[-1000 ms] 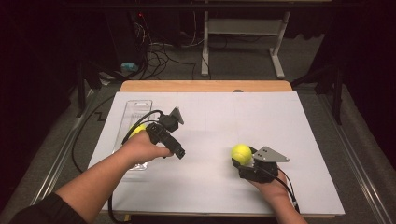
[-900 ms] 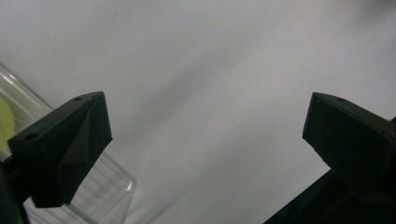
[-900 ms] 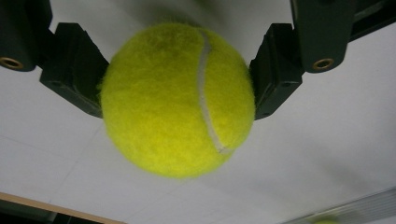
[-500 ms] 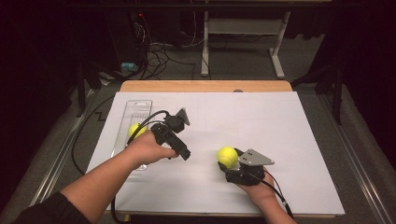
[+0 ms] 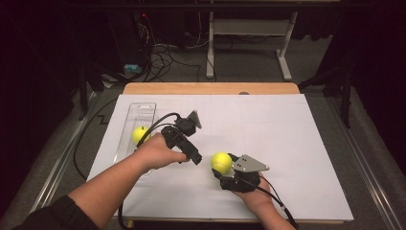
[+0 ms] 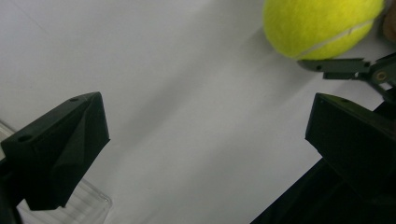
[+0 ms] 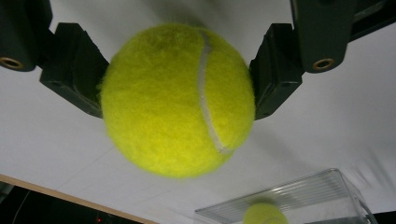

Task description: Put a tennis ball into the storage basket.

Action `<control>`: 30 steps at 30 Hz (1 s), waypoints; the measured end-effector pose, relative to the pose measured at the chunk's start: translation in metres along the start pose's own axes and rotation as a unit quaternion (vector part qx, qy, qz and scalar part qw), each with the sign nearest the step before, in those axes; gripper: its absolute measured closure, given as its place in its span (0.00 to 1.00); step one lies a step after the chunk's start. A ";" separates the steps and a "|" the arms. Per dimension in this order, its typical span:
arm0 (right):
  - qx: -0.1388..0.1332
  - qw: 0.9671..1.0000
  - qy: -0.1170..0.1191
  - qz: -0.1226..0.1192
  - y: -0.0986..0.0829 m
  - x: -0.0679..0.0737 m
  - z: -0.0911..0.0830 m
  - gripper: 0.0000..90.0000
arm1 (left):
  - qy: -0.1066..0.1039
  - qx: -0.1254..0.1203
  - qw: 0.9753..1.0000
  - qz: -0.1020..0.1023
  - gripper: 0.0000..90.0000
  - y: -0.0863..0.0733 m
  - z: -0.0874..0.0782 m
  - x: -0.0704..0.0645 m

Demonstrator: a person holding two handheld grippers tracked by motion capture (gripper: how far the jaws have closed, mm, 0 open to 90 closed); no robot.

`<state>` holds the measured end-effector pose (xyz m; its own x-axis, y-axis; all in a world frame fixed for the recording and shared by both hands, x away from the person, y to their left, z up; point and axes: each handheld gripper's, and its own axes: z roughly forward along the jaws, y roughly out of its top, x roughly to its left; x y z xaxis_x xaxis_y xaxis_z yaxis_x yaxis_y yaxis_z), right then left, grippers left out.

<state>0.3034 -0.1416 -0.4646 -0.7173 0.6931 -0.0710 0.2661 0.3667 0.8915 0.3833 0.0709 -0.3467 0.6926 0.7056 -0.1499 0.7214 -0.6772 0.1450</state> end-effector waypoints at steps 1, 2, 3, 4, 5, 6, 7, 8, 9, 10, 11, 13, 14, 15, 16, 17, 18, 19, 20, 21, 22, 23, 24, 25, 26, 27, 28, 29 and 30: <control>-0.002 1.000 0.001 0.001 0.000 0.002 0.001 0.30 | -0.002 -0.001 1.000 0.000 0.01 0.001 0.000 -0.001; -0.002 1.000 0.003 0.001 0.001 0.003 0.002 0.30 | -0.006 0.000 1.000 0.002 0.01 0.002 0.000 -0.002; -0.001 1.000 0.006 -0.005 0.001 0.003 0.002 0.30 | -0.005 -0.002 1.000 0.005 0.01 0.003 0.000 -0.004; -0.004 1.000 0.005 -0.004 0.002 0.005 0.003 0.30 | -0.009 -0.004 1.000 0.006 0.01 0.004 -0.001 -0.005; -0.004 1.000 0.008 -0.002 0.002 0.006 0.003 0.30 | -0.009 -0.006 1.000 0.007 0.01 0.005 -0.001 -0.007; -0.005 1.000 0.008 -0.002 0.002 0.007 0.003 0.30 | -0.010 -0.006 1.000 0.009 0.01 0.007 -0.001 -0.008; -0.005 1.000 0.008 -0.004 0.003 0.008 0.004 0.30 | -0.010 -0.008 1.000 0.010 0.01 0.008 -0.001 -0.010; -0.006 1.000 0.012 -0.004 0.003 0.009 0.004 0.30 | -0.011 -0.006 1.000 0.012 0.01 0.009 -0.001 -0.011; -0.008 1.000 0.014 -0.004 0.003 0.010 0.004 0.30 | -0.011 -0.007 1.000 0.014 0.01 0.010 -0.001 -0.013; -0.008 1.000 0.012 -0.001 0.003 0.012 0.004 0.30 | -0.012 -0.007 1.000 0.018 0.01 0.011 -0.001 -0.014; -0.011 1.000 0.016 -0.004 0.004 0.012 0.004 0.30 | -0.013 -0.007 1.000 0.019 0.01 0.012 0.000 -0.015; -0.010 1.000 0.022 -0.003 0.004 0.014 0.004 0.30 | -0.014 -0.004 1.000 0.021 0.01 0.015 0.000 -0.019; -0.009 1.000 0.022 -0.003 0.005 0.014 0.004 0.30 | -0.017 -0.005 1.000 0.020 0.01 0.015 0.001 -0.020; -0.009 1.000 0.022 -0.003 0.005 0.014 0.004 0.30 | -0.016 -0.005 1.000 0.021 0.01 0.016 0.002 -0.022; -0.012 1.000 0.024 0.000 0.005 0.016 0.005 0.30 | -0.017 -0.004 1.000 0.022 0.01 0.017 0.003 -0.023; -0.009 1.000 0.018 -0.004 0.005 0.016 0.004 0.30 | -0.017 -0.001 1.000 0.026 0.01 0.018 0.004 -0.024; -0.019 1.000 0.024 0.000 0.005 0.017 0.005 0.30 | -0.017 0.001 0.999 0.028 0.01 0.019 0.004 -0.026; -0.010 1.000 0.022 0.000 0.006 0.018 0.004 0.30 | -0.017 0.004 0.999 0.031 0.01 0.020 0.005 -0.027; -0.013 1.000 0.022 -0.008 0.006 0.017 0.004 0.30 | -0.019 0.003 0.999 0.030 0.01 0.021 0.006 -0.029; -0.014 1.000 0.025 0.002 0.006 0.019 0.004 0.30 | -0.022 0.005 0.999 0.033 0.01 0.022 0.007 -0.029; -0.012 0.999 0.035 -0.005 0.007 0.017 0.003 0.30 | -0.023 0.006 0.999 0.034 0.01 0.022 0.008 -0.031; -0.019 0.999 0.029 0.002 0.007 0.019 0.004 0.30 | -0.025 0.007 0.999 0.036 0.01 0.023 0.009 -0.032; -0.022 0.999 0.032 0.002 0.007 0.019 0.004 0.30 | -0.027 0.008 0.999 0.038 0.01 0.024 0.011 -0.034; -0.019 0.999 0.029 0.002 0.008 0.019 0.003 0.30 | -0.029 0.010 0.999 0.039 0.01 0.025 0.012 -0.036; -0.024 0.999 0.034 -0.001 0.008 0.019 0.003 0.30 | -0.029 0.013 0.999 0.041 0.01 0.026 0.014 -0.037; -0.026 0.999 0.034 0.004 0.008 0.020 0.003 0.30 | -0.030 0.017 0.998 0.045 0.01 0.027 0.015 -0.038; -0.026 0.999 0.036 0.005 0.008 0.020 0.002 0.30 | -0.030 0.019 0.998 0.047 0.01 0.028 0.017 -0.040; -0.028 0.999 0.038 0.000 0.009 0.020 0.002 0.30 | -0.030 0.021 0.998 0.048 0.01 0.028 0.019 -0.041; -0.027 0.999 0.037 0.004 0.009 0.021 0.001 0.30 | -0.031 0.022 0.998 0.047 0.01 0.029 0.021 -0.042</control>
<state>0.2916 -0.1231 -0.4585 -0.7618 0.6471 -0.0325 0.2386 0.3268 0.9145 0.3751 0.0169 -0.3566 0.7554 0.6245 -0.1985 0.6511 -0.7496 0.1193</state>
